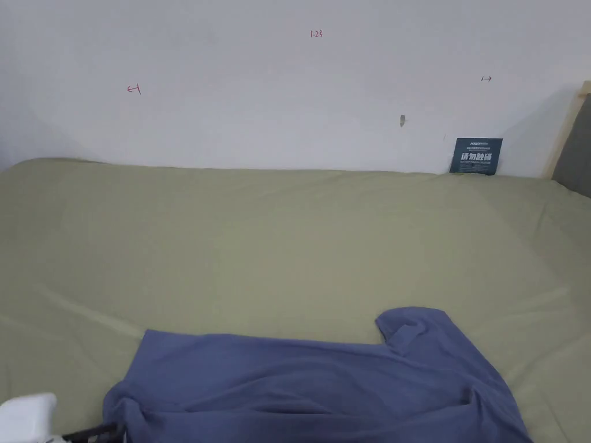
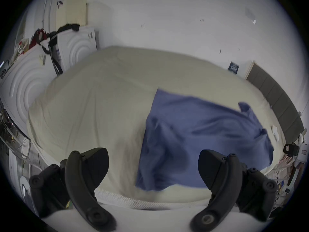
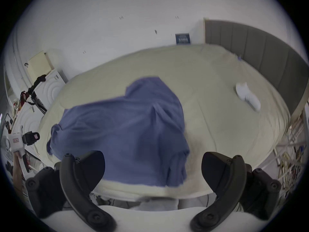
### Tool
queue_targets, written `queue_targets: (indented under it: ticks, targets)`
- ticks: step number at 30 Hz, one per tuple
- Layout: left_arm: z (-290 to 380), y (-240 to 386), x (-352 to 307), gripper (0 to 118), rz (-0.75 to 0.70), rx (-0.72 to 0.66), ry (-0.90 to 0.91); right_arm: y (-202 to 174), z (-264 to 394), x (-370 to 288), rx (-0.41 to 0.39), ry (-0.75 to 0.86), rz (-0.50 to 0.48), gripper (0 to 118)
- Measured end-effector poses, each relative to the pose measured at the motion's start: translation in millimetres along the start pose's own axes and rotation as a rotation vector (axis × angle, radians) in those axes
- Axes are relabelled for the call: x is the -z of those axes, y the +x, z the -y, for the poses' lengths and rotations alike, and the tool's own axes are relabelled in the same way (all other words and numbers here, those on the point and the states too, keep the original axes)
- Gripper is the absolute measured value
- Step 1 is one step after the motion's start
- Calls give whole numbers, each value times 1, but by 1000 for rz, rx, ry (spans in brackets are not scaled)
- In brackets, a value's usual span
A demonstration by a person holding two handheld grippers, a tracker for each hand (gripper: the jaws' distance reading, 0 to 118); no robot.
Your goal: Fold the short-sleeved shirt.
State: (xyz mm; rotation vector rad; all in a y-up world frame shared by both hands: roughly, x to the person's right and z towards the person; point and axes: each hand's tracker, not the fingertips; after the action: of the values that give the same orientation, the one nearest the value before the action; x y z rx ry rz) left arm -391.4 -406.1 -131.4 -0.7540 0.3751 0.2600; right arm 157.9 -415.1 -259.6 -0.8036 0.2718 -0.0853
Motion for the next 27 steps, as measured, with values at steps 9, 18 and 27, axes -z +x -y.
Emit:
queue_targets:
  ticks: [9,18,27]
  targets:
    - [-44,55,-14,0,49,81,319,-69,-39,-10,-130,359,20,10]
    - [-80,56,79,0,49,93,184,-77,-54,33,-117,344,5,4]
    - [-117,22,235,105,-5,98,-152,-65,-65,88,-127,269,21,4]
